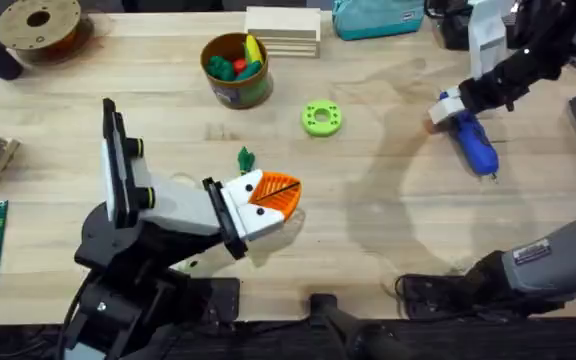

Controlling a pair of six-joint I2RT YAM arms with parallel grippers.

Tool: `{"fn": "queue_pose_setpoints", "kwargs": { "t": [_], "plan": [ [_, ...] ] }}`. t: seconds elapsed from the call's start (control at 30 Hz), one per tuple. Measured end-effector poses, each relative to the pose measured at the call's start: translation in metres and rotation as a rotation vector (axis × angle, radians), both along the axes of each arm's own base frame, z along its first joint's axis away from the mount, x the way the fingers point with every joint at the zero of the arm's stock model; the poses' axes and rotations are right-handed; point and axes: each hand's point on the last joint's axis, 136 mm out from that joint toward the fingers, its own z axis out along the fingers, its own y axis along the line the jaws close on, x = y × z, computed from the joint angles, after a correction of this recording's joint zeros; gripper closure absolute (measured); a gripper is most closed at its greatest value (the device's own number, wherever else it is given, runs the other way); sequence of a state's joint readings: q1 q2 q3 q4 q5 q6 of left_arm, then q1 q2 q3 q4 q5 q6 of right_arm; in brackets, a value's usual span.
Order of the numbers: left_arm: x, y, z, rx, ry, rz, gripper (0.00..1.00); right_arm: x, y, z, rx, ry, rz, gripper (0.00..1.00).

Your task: Pick up the gripper from the table and insert it into the empty holder that is missing its gripper. Then pick up a screw, insert it into the mounting hole, and use the screwdriver to tighten it. Finally, clean up the table by picking up the vegetable and placing it into the bucket.

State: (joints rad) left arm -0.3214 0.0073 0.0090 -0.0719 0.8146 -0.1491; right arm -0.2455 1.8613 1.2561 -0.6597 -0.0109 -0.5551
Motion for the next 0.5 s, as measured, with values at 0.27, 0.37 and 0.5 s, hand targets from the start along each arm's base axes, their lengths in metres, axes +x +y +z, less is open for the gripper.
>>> {"fn": "queue_pose_setpoints", "kwargs": {
  "t": [0.27, 0.37, 0.5],
  "plan": [
    [0.0, 0.0, 0.0, 0.0, 0.0, 0.0, 0.99, -0.007, 0.002, -0.002, 0.022, 0.027, -0.012, 0.154],
    [0.0, 0.0, 0.0, 0.0, 0.0, 0.0, 0.99, -0.01, 0.003, -0.002, 0.026, 0.041, -0.013, 0.153],
    [0.0, 0.0, 0.0, 0.0, 0.0, 0.0, 0.99, -0.011, 0.003, -0.002, 0.028, 0.046, -0.015, 0.151]
  ]
}}
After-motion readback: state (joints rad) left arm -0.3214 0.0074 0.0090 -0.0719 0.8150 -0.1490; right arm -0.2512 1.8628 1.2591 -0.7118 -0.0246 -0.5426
